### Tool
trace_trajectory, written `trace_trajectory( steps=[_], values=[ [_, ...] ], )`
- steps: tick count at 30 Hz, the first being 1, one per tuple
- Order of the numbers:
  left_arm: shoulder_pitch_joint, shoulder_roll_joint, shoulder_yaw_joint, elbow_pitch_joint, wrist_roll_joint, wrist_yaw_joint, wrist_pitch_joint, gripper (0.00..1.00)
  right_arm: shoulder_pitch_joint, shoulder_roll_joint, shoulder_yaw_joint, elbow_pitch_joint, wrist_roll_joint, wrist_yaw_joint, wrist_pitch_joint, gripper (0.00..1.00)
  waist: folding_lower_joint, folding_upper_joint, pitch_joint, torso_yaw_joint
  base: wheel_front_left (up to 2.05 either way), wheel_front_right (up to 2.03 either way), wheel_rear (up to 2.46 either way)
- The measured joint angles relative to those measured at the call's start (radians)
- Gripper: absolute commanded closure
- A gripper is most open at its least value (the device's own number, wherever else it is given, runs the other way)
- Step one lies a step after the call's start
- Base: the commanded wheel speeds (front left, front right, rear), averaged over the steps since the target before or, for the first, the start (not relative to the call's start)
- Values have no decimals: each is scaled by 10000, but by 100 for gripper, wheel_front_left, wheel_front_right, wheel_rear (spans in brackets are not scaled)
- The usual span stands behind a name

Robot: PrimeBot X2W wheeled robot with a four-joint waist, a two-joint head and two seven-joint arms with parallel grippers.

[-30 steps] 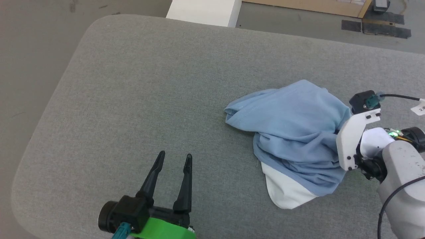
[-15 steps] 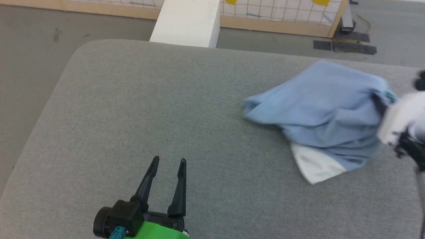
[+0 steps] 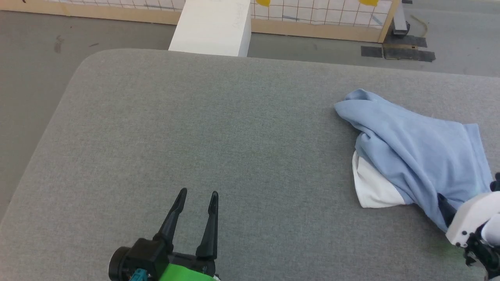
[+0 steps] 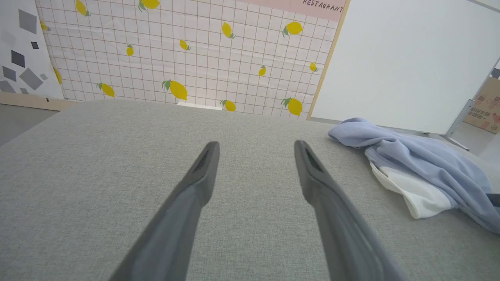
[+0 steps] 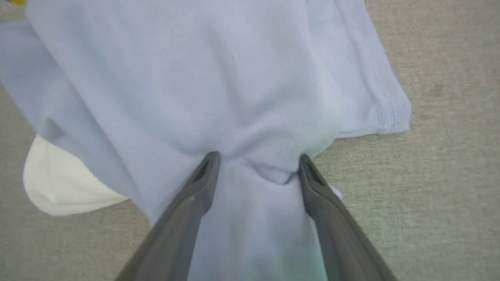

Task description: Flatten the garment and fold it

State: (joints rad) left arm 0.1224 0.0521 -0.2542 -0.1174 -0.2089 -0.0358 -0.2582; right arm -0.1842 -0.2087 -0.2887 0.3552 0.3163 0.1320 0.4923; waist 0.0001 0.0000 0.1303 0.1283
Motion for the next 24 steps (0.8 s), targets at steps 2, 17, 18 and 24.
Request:
trace_trajectory(
  steps=[2,17,18,24],
  values=[
    [-2,0,6,25,0,0,0,0,-29,29,228,-383,-6,0,21,0,0,0,-37,-18,0,0,0],
    [-61,0,-155,2,-33,4,0,0,-2308,-794,537,-1693,-282,2,2113,0,0,0,259,181,0,0,0],
    [-87,0,-165,-4,-35,4,0,0,-2413,-832,420,-1505,-387,2,2220,0,0,0,329,210,0,0,0],
    [-385,0,-282,-105,-67,10,0,0,-3041,-1127,-295,-318,-1335,2,2778,0,0,0,931,464,0,0,0]
  ],
)
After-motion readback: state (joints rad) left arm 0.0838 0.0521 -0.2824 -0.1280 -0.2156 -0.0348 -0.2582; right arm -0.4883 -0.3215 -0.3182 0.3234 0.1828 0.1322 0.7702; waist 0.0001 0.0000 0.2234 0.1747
